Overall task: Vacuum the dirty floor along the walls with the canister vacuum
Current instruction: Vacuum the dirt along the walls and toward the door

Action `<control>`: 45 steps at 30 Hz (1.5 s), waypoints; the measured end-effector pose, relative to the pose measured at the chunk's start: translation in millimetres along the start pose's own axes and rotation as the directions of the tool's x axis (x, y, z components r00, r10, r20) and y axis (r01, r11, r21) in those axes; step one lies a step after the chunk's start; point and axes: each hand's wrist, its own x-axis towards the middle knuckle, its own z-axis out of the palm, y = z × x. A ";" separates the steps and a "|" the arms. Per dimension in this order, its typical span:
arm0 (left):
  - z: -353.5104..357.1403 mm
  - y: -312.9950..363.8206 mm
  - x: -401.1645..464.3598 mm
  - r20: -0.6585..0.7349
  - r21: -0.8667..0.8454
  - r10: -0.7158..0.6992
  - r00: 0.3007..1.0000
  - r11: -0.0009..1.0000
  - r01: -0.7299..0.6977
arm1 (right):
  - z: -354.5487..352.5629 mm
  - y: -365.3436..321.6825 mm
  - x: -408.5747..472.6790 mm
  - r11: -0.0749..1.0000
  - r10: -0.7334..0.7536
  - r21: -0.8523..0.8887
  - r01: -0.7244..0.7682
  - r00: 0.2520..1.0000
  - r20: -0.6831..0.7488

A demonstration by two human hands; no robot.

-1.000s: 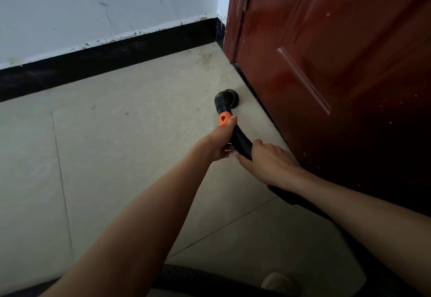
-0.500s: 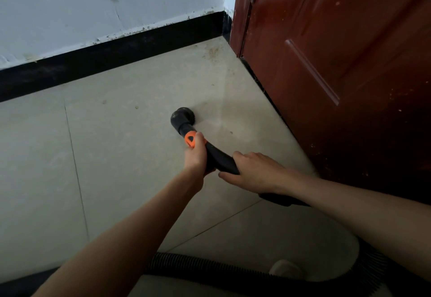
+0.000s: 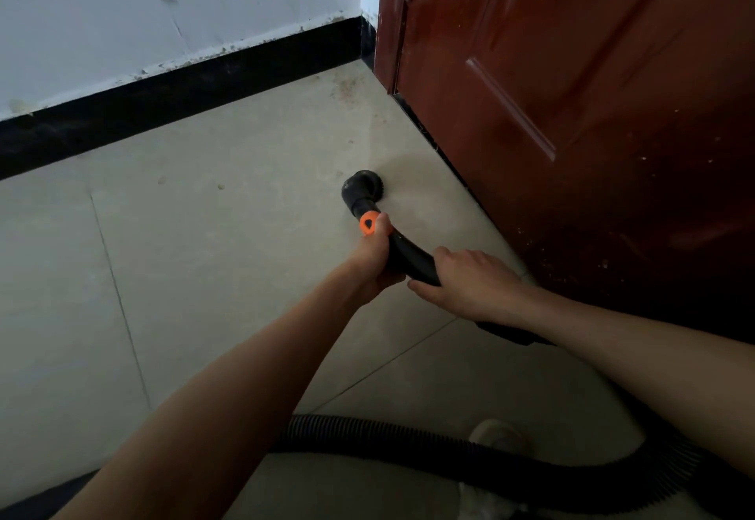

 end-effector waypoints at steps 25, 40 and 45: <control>59.0 38.1 19.8 0.062 -0.015 -0.012 0.998 1.000 0.013 | -29.9 29.1 22.9 0.985 0.164 0.060 -0.162 0.986 -0.025; 18.2 113.2 97.8 -0.189 0.049 0.129 0.974 0.991 -0.122 | -22.4 26.0 85.2 0.977 0.062 0.214 -0.010 0.969 -0.239; 1.2 131.4 119.5 -0.260 0.087 0.197 0.945 0.980 -0.180 | -27.2 17.0 119.6 0.955 0.057 0.296 0.023 0.965 -0.258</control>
